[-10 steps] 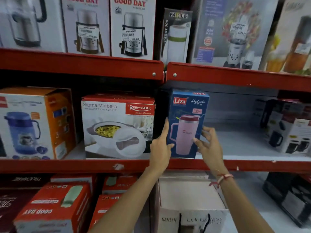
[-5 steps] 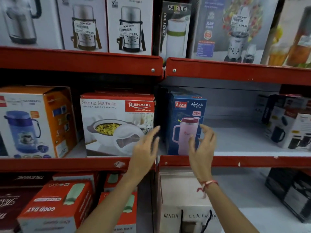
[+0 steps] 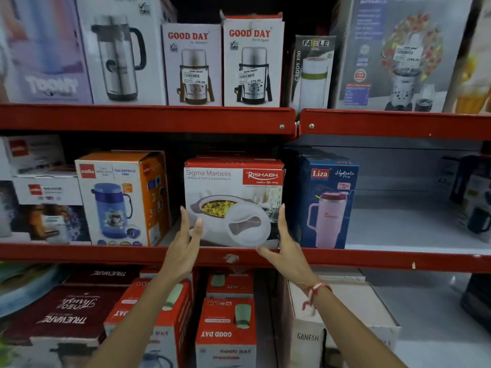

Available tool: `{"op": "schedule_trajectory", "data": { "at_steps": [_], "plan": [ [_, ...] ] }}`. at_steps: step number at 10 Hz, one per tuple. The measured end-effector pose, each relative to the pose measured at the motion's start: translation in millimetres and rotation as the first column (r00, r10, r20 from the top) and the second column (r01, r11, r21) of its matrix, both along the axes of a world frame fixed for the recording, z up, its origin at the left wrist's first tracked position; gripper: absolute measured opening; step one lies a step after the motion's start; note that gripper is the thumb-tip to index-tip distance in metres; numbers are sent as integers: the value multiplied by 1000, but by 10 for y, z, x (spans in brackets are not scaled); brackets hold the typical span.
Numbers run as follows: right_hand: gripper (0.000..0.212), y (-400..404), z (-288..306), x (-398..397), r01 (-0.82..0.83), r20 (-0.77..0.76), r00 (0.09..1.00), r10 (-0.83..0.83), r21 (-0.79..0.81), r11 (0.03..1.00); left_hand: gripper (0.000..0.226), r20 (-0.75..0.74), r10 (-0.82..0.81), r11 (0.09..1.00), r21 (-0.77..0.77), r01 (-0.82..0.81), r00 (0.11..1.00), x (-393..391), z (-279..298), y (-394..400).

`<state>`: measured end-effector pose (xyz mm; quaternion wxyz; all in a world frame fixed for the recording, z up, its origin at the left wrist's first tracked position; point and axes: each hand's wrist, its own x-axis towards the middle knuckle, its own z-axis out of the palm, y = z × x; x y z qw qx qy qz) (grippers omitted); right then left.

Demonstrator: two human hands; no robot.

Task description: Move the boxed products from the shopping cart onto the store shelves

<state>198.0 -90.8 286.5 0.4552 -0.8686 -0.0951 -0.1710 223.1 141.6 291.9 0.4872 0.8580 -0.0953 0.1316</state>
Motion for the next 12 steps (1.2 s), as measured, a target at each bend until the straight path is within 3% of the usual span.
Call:
{"op": "schedule_trajectory", "data": {
  "at_steps": [1,2,3,4,5,6,7,10,11,12],
  "plan": [
    [108,-17,-7,8,10,-13,1000,-11,-49,999,65,-54,-9,999,37,11,999,-16,8,24],
    [99,-63,-11,-35,70,73,995,-73,44,997,66,157,213,974,42,-222,964,-66,-43,-127],
    [76,-254,26,-117,319,266,881,-391,278,906,43,527,260,961,-61,-269,809,-197,-22,-508],
    [78,-645,74,-110,518,231,734,-639,417,746,27,521,-117,993,66,97,846,-262,19,-1078],
    [89,-1009,52,-64,516,98,810,-578,351,782,42,288,-358,926,-12,377,888,-285,-37,-1650],
    [96,-1178,28,-64,319,43,934,-354,341,884,68,37,-390,918,-64,392,920,-241,-25,-1999],
    [95,-1230,51,-100,207,30,974,-226,298,932,68,-154,-422,906,-50,420,893,-144,5,-2097],
    [98,-1260,-19,-279,284,31,957,-288,90,955,68,-134,-407,912,1,411,904,-229,-49,-2007],
    [92,-1171,100,-293,344,107,932,-347,44,938,68,-76,-428,900,50,433,900,-327,36,-1936],
    [81,-985,440,-378,385,363,859,-360,3,923,57,208,-373,928,71,366,904,-441,319,-1758]
  ]
}}
